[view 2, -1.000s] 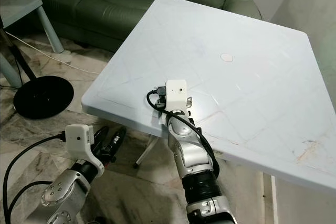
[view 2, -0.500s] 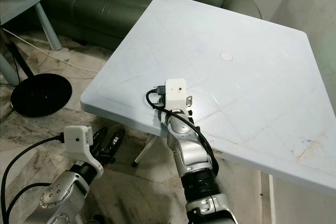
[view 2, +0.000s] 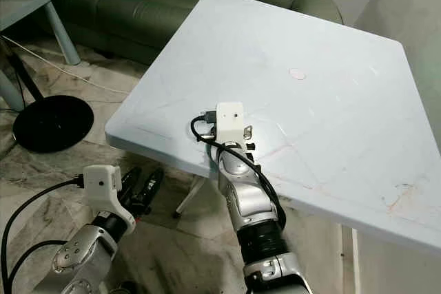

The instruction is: Hang keys on a hook

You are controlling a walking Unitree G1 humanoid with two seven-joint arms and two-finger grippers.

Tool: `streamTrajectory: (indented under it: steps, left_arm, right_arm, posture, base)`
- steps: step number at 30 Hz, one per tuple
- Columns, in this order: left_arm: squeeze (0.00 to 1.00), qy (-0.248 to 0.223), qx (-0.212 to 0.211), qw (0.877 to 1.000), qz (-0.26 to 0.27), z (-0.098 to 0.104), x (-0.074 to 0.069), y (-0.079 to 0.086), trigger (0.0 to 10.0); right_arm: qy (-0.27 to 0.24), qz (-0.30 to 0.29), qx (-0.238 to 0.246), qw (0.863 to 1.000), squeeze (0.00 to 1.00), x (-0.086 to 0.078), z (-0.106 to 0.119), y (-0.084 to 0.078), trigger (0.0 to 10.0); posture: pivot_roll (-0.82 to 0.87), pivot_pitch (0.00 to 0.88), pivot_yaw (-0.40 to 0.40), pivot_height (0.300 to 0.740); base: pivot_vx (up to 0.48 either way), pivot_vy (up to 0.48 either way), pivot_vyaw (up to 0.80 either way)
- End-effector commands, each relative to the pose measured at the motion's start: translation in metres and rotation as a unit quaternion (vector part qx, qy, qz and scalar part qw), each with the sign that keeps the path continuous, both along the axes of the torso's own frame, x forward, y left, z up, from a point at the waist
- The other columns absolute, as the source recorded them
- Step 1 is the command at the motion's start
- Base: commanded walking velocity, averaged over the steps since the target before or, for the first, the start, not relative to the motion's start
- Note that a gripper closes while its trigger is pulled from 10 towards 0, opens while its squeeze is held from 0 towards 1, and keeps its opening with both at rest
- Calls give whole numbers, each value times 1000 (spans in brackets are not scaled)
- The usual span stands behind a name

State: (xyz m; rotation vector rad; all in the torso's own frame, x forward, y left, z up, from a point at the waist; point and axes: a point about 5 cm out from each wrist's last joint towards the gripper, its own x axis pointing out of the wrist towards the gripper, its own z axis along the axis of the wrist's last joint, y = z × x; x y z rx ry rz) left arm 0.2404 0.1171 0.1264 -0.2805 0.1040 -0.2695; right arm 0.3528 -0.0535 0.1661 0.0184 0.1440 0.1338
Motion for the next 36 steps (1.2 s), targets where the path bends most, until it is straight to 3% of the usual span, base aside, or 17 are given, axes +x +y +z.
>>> streamTrajectory:
  steps: [1,7,11,15,22,23,24,25,26,36]
  left_arm:
    - [0,0,-9,1000,-3,2,-2,-3,10000]
    - [0,-1,-10,1000,-1,2,-1,-3,10000]
    - [0,-3,-14,1000,1,4,1,-3,10000]
    - [0,-7,-18,1000,2,5,4,-4,10000]
    - [0,-18,-20,1000,-1,8,12,-6,10000]
    - [0,-21,-21,1000,-1,9,14,-6,10000]
    - [0,-23,-21,1000,-1,10,15,-6,10000]
    - [0,-26,-21,999,-1,11,17,-6,10000]
    - [0,-28,-21,999,1,11,19,-5,10000]
    - [0,-49,-10,998,26,17,31,3,10000]
  right_arm:
    - [-1,12,22,1000,0,-1,5,15,0]
    - [-11,15,40,999,0,-2,9,14,0]
    - [-24,36,101,994,0,-3,17,10,0]
    - [-57,48,118,990,0,-4,23,1,0]
    - [-122,50,103,986,0,-10,31,-17,0]
    - [-126,54,99,986,0,-11,31,-21,4157]
    - [-127,58,98,985,0,-11,31,-22,4157]
    - [-137,70,98,983,0,-14,32,-25,8902]
    - [-143,79,100,981,0,-16,32,-28,10000]
    - [-165,70,90,980,0,-31,21,-66,10000]
  posture:
    - [125,238,-163,740]
    - [123,236,-163,740]
    - [122,234,-162,740]
    - [116,217,-158,740]
    - [105,188,-150,740]
    - [104,182,-149,740]
    - [104,182,-149,740]
    - [102,168,-146,740]
    - [100,159,-144,740]
    - [85,121,-133,740]
  base:
    - [0,0,0]
    - [0,0,0]
    - [0,0,0]
    - [0,0,0]
    - [0,0,0]
    - [0,0,0]
    - [0,0,0]
    - [0,0,0]
    - [0,0,0]
    - [0,0,0]
